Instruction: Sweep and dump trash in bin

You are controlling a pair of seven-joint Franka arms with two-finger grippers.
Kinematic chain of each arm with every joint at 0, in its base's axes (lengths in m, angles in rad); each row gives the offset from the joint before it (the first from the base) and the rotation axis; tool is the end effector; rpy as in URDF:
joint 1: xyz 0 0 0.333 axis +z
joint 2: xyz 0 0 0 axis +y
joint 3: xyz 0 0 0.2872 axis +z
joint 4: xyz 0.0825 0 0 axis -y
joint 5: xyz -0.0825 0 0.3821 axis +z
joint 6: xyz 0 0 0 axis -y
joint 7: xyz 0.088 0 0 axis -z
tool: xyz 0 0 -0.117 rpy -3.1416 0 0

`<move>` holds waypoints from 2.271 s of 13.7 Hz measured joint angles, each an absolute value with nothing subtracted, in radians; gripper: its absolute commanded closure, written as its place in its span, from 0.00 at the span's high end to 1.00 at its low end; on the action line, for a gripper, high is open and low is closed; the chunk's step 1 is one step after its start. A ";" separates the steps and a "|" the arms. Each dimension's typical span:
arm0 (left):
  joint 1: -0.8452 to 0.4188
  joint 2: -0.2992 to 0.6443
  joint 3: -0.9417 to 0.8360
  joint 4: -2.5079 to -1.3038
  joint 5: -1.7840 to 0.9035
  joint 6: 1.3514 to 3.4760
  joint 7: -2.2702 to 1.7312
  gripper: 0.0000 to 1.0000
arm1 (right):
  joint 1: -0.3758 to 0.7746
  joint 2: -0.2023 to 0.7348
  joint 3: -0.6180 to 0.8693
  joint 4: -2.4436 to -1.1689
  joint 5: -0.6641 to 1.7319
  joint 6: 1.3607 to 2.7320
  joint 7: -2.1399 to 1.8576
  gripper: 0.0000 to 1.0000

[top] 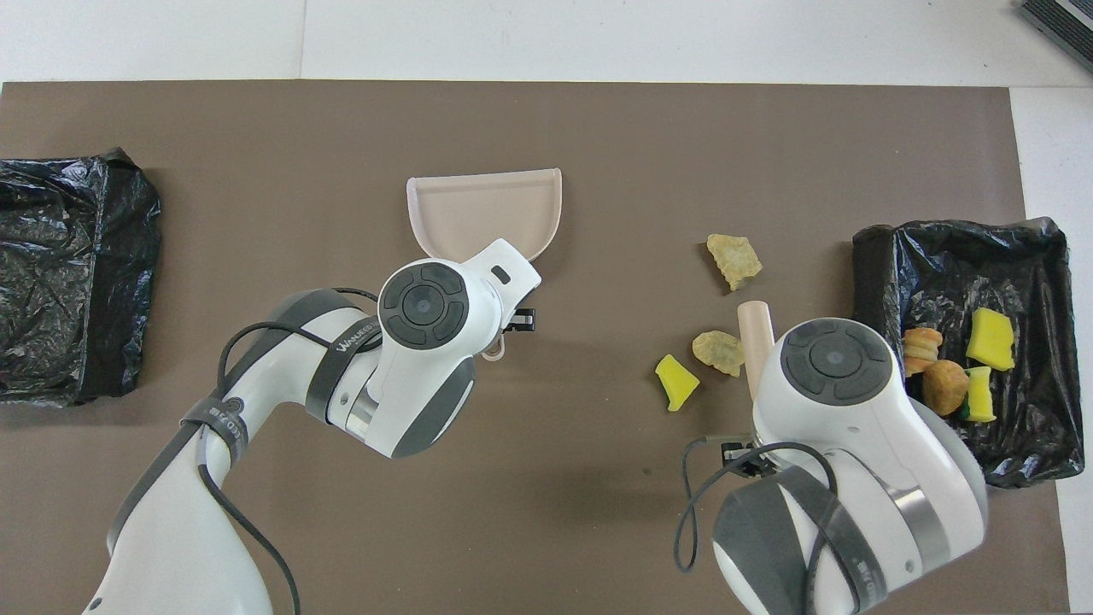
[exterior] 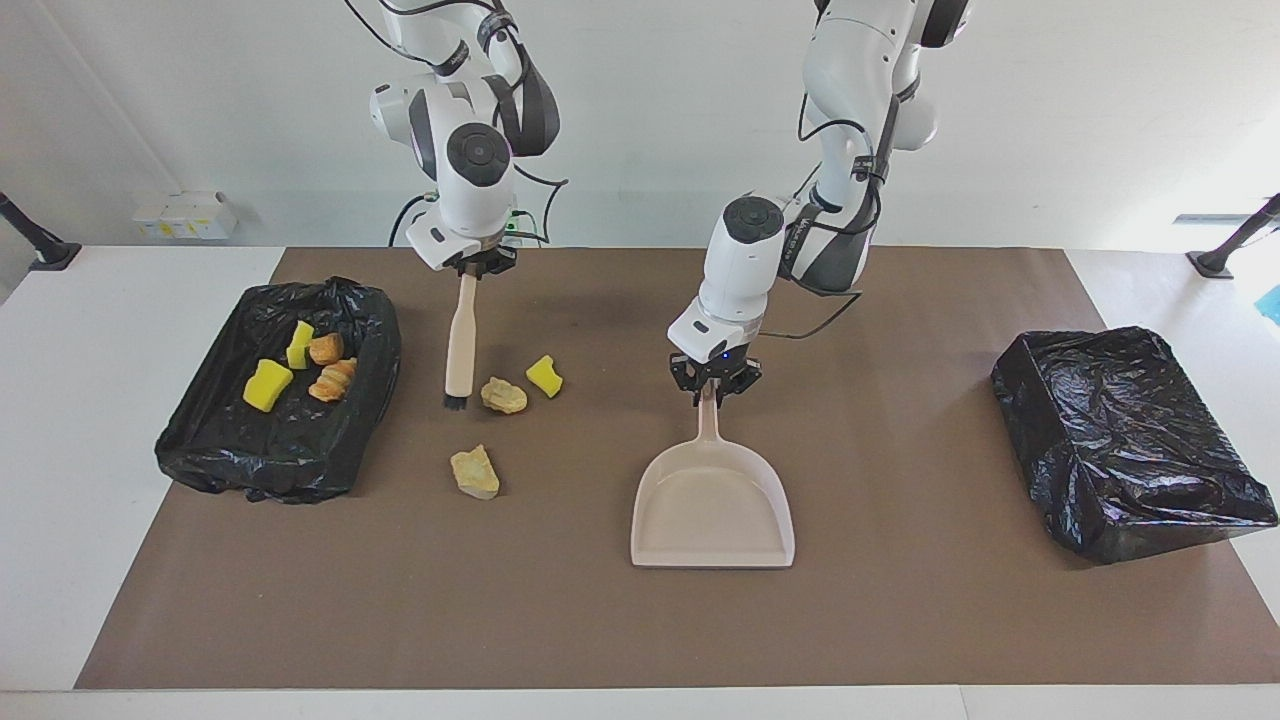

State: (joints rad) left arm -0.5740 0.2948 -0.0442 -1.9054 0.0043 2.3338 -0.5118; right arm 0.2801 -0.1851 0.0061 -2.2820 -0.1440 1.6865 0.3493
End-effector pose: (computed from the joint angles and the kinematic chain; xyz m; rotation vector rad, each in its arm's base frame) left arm 0.5081 -0.3599 0.3215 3.0532 -0.1626 0.1654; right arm 0.4213 0.1081 0.3685 2.8396 -0.0241 -0.4989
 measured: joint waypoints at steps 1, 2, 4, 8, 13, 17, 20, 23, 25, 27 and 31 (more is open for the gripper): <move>-0.574 0.295 -0.044 -1.905 0.004 2.334 -0.511 0.00 | 0.249 -0.192 0.006 -2.309 -0.144 1.712 0.303 0.00; -0.574 0.294 -0.044 -1.905 0.004 2.335 -0.506 0.00 | 0.221 -0.199 0.006 -2.335 -0.145 1.732 0.264 0.00; -0.571 0.292 -0.040 -1.905 0.004 2.333 -0.484 0.00 | 0.206 -0.206 0.007 -2.378 -0.144 1.754 0.240 0.00; -0.567 0.288 -0.027 -1.902 0.004 2.328 -0.470 0.00 | 0.291 -0.201 0.024 -2.409 -0.087 1.802 0.241 0.00; -0.524 0.284 -0.021 -1.891 0.004 2.323 -0.461 0.00 | 0.304 -0.189 0.027 -2.414 0.091 1.898 0.226 0.00; -0.508 0.279 -0.020 -1.879 0.004 2.294 -0.449 0.00 | 0.366 -0.153 0.027 -2.384 0.251 1.976 0.235 0.00; -0.437 0.249 -0.018 -1.822 0.004 2.159 -0.256 0.00 | 0.415 -0.148 0.030 -2.301 0.176 1.924 0.341 0.00; -0.348 0.186 -0.014 -1.803 -0.026 2.020 0.064 0.00 | 0.415 -0.149 0.028 -2.183 -0.044 1.795 0.383 0.00; -0.303 0.158 -0.012 -1.803 -0.033 1.944 0.280 0.00 | 0.400 -0.148 0.023 -2.167 -0.193 1.768 0.359 0.00; -0.281 0.148 -0.011 -1.806 -0.036 1.900 0.474 0.00 | 0.321 -0.130 0.021 -2.163 -0.271 1.805 0.221 0.00; -0.277 0.127 -0.011 -1.858 -0.035 1.877 0.763 0.00 | 0.138 0.005 0.009 -2.042 -0.369 1.886 -0.046 0.00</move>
State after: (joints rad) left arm -0.2772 0.1267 -0.0115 -1.8576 -0.0354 1.8767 0.7632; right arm 0.1380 0.0054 0.0090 -2.0424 -0.3686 1.8859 -0.0456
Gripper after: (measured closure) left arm 0.683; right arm 0.731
